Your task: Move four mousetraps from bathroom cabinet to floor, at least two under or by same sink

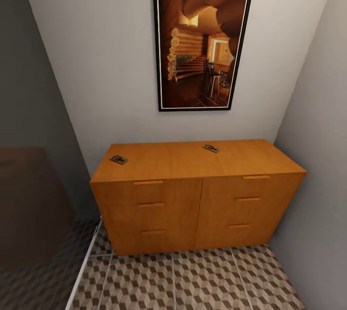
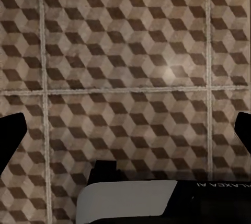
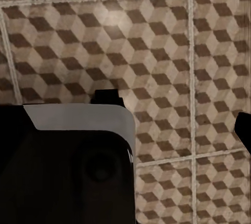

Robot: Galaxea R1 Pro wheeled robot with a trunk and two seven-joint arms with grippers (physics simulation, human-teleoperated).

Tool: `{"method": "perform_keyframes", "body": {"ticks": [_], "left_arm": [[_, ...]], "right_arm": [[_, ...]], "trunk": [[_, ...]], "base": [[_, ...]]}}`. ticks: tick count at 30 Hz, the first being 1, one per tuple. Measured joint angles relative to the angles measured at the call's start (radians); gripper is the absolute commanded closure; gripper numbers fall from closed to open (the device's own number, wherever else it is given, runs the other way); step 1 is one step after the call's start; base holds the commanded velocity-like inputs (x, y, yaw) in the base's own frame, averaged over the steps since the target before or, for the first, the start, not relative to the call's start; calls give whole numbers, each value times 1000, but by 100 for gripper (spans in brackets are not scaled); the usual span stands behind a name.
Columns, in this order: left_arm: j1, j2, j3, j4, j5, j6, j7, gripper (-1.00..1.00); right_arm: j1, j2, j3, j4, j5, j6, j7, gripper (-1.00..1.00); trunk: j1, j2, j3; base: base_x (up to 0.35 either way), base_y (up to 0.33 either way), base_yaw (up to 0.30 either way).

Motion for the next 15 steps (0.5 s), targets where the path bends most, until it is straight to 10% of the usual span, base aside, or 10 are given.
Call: {"method": "perform_keyframes", "body": {"ticks": [7,15], "left_arm": [[-1,6,-3,-166,-14,36,-4,-100],[-2,16,-6,-478,-80,208,-5,-100]], "right_arm": [[-1,-4,-5,-218,-5,94,-2,-100],[-1,-1,-17,-625,-12,373,2,-100]], "trunk": [[0,0,0],[0,0,0]], "base": [[-1,0,0],[0,0,0]]}}
